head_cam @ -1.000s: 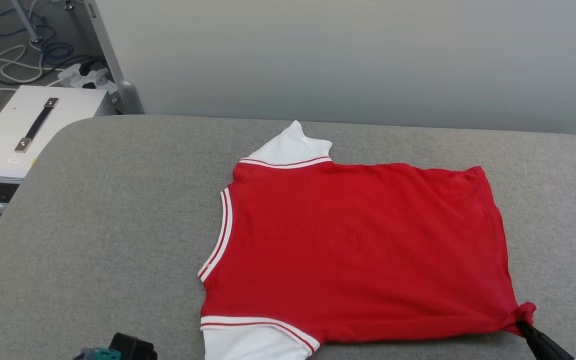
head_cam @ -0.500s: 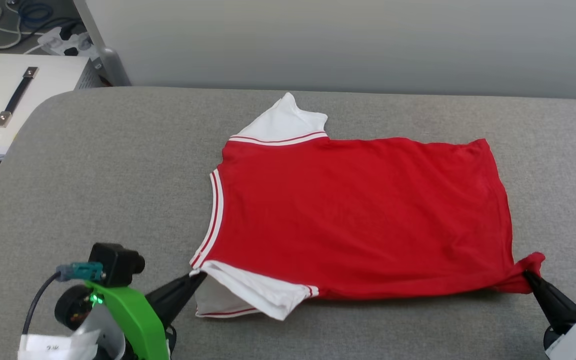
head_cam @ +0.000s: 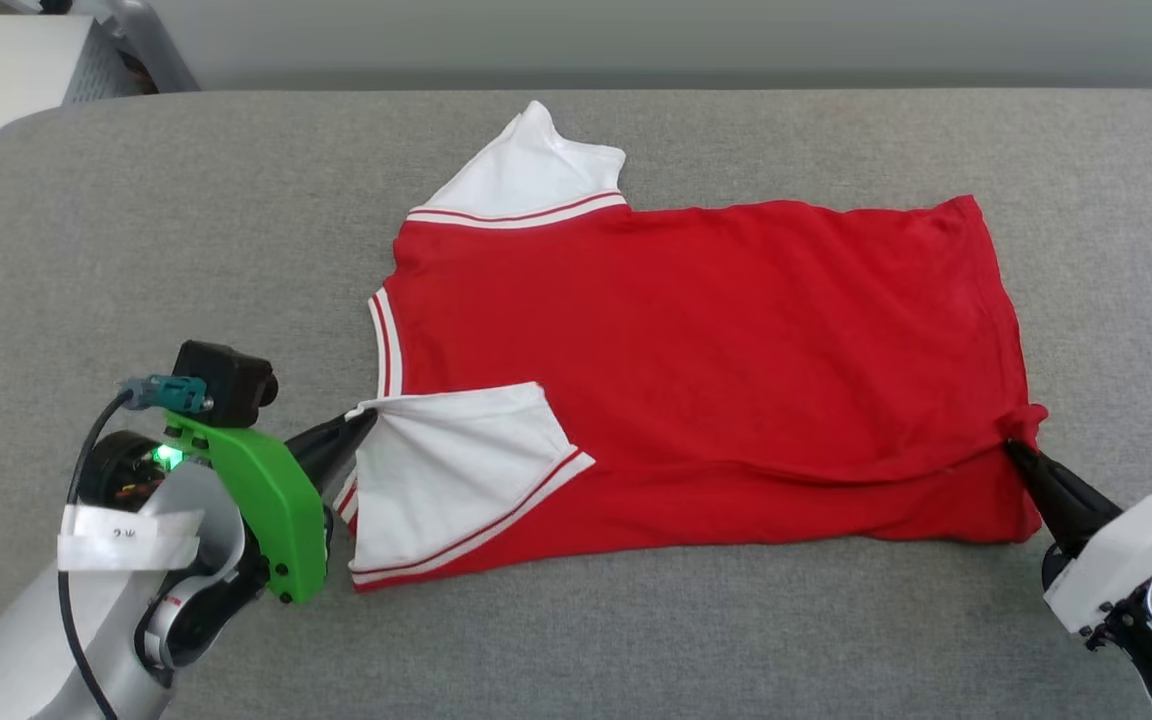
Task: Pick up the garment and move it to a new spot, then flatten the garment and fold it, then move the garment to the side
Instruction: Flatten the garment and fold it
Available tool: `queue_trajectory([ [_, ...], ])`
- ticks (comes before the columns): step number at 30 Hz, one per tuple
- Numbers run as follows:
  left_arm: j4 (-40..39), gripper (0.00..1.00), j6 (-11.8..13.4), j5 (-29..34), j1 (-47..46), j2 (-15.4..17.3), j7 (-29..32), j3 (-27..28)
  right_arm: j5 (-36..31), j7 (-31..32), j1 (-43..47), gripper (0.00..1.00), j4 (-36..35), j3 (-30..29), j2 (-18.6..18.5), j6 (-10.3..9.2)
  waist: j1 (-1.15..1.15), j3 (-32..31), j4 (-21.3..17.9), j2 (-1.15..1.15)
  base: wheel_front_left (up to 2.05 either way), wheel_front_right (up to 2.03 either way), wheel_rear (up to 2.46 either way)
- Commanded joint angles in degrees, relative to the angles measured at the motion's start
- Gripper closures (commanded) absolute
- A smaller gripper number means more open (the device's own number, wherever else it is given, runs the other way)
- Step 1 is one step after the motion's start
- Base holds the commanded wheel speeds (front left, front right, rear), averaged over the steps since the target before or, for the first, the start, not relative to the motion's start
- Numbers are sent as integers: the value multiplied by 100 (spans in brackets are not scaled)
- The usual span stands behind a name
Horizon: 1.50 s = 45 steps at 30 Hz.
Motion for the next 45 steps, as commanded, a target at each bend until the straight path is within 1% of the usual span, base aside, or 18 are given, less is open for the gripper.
queue_trajectory([
  [1,294,100,-54,153,-344,-47,-20,-86,-238,155,-260,100,169,-70,132,-8,0,261,-142,0,0,0,0],
  [6,762,100,-90,191,-709,-128,-110,-249,-513,402,-565,100,447,-126,321,-8,0,419,-191,0,0,0,0],
  [13,1512,99,-108,279,-1091,-260,-270,-561,-828,571,-871,100,757,-31,563,-8,0,545,-234,0,0,0,0],
  [14,1607,63,-109,299,-1135,-286,-312,-603,-848,568,-902,100,810,-48,610,-8,0,544,-234,0,0,0,0],
  [15,1731,0,-110,294,-1174,-332,-355,-644,-909,539,-944,22,871,-75,654,-8,0,535,-235,0,0,0,0],
  [16,1824,0,-110,285,-1201,-374,-386,-681,-955,530,-971,0,914,-81,685,-8,0,514,-234,0,0,0,0],
  [18,1989,0,-111,286,-1261,-454,-566,-729,-1013,535,-1008,0,993,-100,757,-8,0,451,-231,0,0,0,0],
  [21,2239,0,-111,310,-1313,-596,-1012,-689,-1108,546,-996,0,1077,-143,795,-8,0,297,-211,0,0,0,0],
  [25,2430,0,-91,186,-1222,-791,-1452,-548,-1292,557,-885,0,1024,-176,764,-8,0,36,-178,0,0,0,0],
  [28,2405,0,-1,20,-1069,-899,-1701,-391,-1516,614,-748,0,911,-212,706,-8,0,-150,-157,0,0,0,0],
  [30,2286,0,106,-93,-909,-952,-1835,-286,-1705,711,-626,0,804,-262,680,-8,0,-269,-146,0,0,0,0],
  [34,1869,0,435,-269,-460,-980,-1929,-148,-1930,1033,-317,0,451,-495,770,-8,0,-462,-144,0,0,0,0],
  [38,1340,0,803,-410,64,-963,-2028,-18,-2219,1336,37,0,-76,-797,888,-8,0,-552,-156,0,0,0,0],
  [40,1088,0,1050,-465,343,-925,-1978,21,-2349,1502,234,0,-340,-1002,993,-8,0,-576,-164,0,0,0,0],
  [42,890,0,1294,-485,596,-841,-1836,13,-2464,1738,442,0,-595,-1202,1120,-8,0,-583,-171,0,0,0,0],
  [45,610,0,1619,-426,887,-640,-1336,-188,-2603,2167,734,0,-980,-1446,1317,-8,0,-546,-175,0,0,0,0],
])
